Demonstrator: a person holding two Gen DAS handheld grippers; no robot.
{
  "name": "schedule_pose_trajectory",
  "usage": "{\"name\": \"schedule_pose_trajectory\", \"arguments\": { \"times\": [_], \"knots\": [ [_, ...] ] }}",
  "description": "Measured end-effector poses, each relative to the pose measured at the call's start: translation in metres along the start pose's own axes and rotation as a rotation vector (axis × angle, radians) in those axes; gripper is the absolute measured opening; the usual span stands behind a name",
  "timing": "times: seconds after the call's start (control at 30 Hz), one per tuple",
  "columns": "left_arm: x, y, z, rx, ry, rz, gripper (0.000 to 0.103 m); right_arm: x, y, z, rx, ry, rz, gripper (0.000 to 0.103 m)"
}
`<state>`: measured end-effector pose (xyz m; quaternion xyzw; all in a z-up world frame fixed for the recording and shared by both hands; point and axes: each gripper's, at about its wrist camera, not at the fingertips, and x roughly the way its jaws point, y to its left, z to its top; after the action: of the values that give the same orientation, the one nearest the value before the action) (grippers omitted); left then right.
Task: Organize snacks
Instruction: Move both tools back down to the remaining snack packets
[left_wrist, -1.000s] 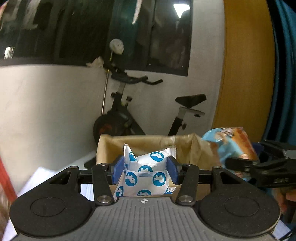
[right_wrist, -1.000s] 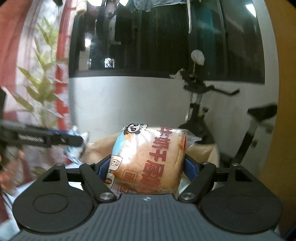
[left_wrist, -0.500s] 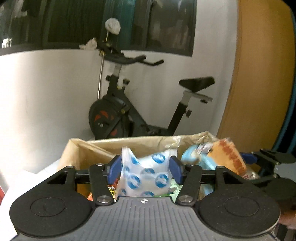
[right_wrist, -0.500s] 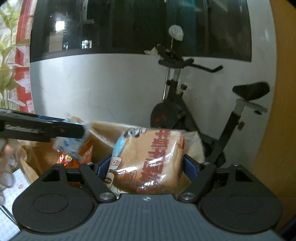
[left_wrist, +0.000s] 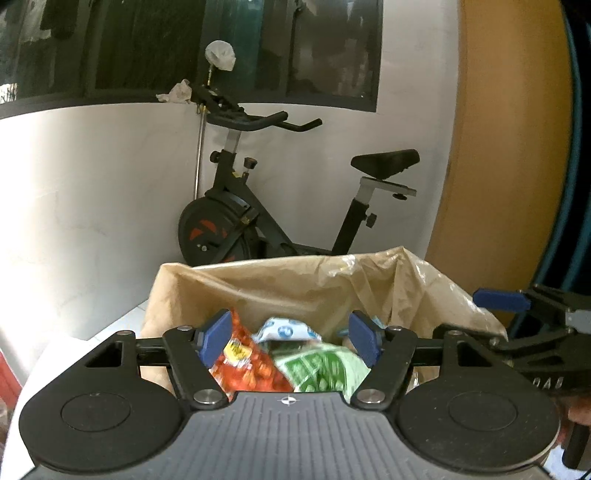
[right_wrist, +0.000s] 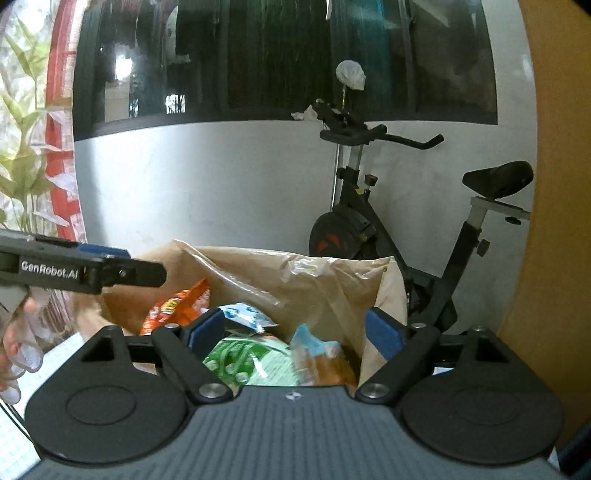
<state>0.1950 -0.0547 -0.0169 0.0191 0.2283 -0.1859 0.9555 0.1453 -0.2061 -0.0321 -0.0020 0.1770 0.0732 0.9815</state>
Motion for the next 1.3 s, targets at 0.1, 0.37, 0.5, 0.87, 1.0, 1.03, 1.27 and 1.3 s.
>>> {"name": "schedule_pose_trajectory", "arguments": {
  "times": [0.1, 0.37, 0.5, 0.87, 1.0, 1.03, 1.27, 1.3],
  "knots": [
    [-0.018, 0.005, -0.009, -0.015, -0.003, -0.023, 0.072, -0.014, 0.009, -0.005, 0.025, -0.02, -0.006, 0.085],
    [-0.05, 0.018, -0.04, -0.028, 0.028, -0.034, 0.071, -0.037, 0.037, -0.024, 0.069, -0.049, 0.005, 0.083],
    [-0.058, 0.029, -0.053, -0.044, 0.034, -0.025, 0.071, -0.044, 0.049, -0.035, 0.073, -0.037, 0.014, 0.082],
    [-0.056, 0.067, -0.1, -0.13, 0.122, 0.005, 0.065, -0.044, 0.067, -0.076, 0.093, 0.037, 0.036, 0.063],
    [-0.052, 0.082, -0.122, -0.151, 0.177, 0.007, 0.053, -0.037, 0.072, -0.096, 0.096, 0.097, 0.063, 0.052],
    [-0.05, 0.085, -0.127, -0.15, 0.188, 0.009, 0.053, -0.034, 0.073, -0.101, 0.096, 0.111, 0.075, 0.05],
    [-0.026, 0.092, -0.154, -0.151, 0.267, 0.003, 0.046, -0.016, 0.076, -0.128, 0.109, 0.199, 0.106, 0.043],
    [-0.02, 0.092, -0.156, -0.156, 0.275, 0.0, 0.044, -0.014, 0.074, -0.13, 0.113, 0.207, 0.107, 0.042]
  ]
}}
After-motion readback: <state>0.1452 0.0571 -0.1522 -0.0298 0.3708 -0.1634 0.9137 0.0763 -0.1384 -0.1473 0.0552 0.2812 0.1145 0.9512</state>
